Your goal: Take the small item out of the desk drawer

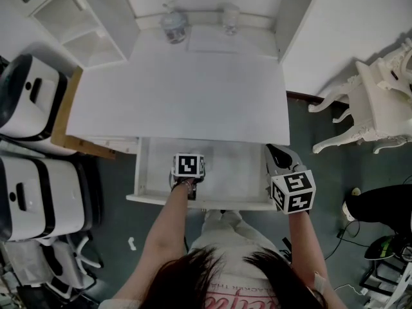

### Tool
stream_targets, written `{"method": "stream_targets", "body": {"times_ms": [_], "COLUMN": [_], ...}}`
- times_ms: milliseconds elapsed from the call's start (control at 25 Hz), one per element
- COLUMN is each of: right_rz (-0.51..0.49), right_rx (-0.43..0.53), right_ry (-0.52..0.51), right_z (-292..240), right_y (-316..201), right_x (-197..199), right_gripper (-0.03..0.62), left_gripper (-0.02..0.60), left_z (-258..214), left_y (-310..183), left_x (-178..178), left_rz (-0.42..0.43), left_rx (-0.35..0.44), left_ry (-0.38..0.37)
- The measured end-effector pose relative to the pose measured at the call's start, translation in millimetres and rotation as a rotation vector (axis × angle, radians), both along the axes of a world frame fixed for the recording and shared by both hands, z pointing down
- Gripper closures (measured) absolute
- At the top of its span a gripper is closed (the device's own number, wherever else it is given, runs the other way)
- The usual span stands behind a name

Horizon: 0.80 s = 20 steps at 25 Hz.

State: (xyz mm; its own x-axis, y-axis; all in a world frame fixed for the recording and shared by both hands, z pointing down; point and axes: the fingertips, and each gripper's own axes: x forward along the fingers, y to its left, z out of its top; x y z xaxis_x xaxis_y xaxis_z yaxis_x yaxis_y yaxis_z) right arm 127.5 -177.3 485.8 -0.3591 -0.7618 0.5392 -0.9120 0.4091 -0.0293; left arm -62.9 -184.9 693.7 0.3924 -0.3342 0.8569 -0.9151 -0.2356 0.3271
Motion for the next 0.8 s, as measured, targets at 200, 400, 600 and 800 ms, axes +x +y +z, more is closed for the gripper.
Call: {"method": "stream_targets", "body": {"times_ms": [200,400,600,800], "right_rz": [0.002,-0.016,-0.005,-0.014], "right_rx": [0.028,0.045,0.068,0.087], "right_ry": [-0.017,-0.016,-0.033,-0.050], "right_z": [-11,-19,-28,-35], "right_y": [-2,-2,-6,-9], "right_x": [-5,-8,-8,-9], "right_gripper": [0.591,0.591,0.591,0.591], "left_gripper": [0.394,0.394,0.393,0.393], "left_z": [-16,-34,-51,-71], "left_y": [-10,-9,-10,-10], "left_x": [-31,-30,-30,-28], "left_rz": [-0.022,-0.019,-0.020,-0.019], "left_rx": [0.082,0.113,0.147,0.180], "left_ry": [-0.117,-0.107,-0.100,-0.105]}}
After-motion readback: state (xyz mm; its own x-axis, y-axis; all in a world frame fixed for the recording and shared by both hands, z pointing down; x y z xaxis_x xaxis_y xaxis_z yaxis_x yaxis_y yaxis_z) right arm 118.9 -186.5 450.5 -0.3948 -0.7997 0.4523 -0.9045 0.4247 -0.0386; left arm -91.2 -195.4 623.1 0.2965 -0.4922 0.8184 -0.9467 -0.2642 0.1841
